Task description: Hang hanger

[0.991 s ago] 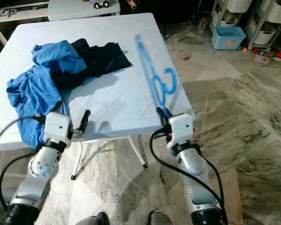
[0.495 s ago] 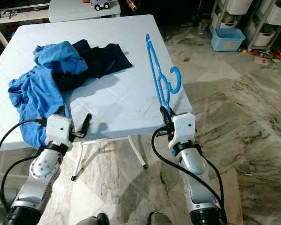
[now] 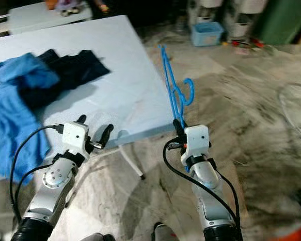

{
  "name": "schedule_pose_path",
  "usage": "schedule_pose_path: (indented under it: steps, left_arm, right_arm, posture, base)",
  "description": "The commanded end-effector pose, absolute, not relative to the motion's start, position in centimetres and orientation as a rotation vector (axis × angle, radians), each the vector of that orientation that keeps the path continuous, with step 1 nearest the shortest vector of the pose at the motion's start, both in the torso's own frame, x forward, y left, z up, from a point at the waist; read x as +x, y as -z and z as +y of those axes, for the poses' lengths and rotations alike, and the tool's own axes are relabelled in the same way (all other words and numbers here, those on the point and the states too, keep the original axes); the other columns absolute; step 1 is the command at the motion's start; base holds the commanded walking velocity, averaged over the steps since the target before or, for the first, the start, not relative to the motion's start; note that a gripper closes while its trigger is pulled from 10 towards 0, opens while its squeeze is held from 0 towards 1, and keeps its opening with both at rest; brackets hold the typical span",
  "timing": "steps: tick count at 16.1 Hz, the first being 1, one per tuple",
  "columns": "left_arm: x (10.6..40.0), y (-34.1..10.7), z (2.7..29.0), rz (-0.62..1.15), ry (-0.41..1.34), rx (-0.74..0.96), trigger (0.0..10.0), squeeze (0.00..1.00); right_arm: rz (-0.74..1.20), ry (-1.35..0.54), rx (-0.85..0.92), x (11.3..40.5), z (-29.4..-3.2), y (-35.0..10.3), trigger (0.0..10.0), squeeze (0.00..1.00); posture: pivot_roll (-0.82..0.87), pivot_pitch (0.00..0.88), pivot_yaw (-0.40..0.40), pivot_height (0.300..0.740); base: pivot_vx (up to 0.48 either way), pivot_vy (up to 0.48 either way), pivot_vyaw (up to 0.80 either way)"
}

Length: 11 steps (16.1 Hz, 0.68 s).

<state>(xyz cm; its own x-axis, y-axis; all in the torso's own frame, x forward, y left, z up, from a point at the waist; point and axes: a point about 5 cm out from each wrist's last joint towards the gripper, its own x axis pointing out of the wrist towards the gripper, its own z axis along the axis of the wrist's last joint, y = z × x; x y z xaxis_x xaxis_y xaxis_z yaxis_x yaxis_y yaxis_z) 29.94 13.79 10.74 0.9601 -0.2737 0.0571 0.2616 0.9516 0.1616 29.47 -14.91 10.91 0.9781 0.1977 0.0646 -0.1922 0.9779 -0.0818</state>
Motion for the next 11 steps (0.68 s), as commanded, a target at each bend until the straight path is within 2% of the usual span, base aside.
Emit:
schedule_pose_path:
  steps: [1,7,11]
  left_arm:
    - [29.83,-10.51,13.90,-0.059,0.273,0.157,10.0,0.00]
    - [29.86,-10.41,14.00,-0.047,0.258,0.161,10.0,0.00]
    - [29.87,-10.26,14.00,-0.034,0.257,0.146,10.0,0.00]
  right_arm:
    - [-0.030,-0.179,-0.068,29.20,-15.44,-10.07,10.0,0.00]
    - [-0.026,-0.188,-0.069,29.37,-15.39,-10.05,10.0,0.00]
    - [-0.054,-0.205,-0.059,29.07,-14.63,-10.63,10.0,0.00]
  posture:
    - [-0.21,0.132,0.059,0.740]
    - [-0.21,0.136,0.056,0.740]
    - [-0.23,0.190,0.078,0.740]
  base:
    - [0.000,0.000,0.00]
    - [0.000,0.000,0.00]
    - [0.000,0.000,0.00]
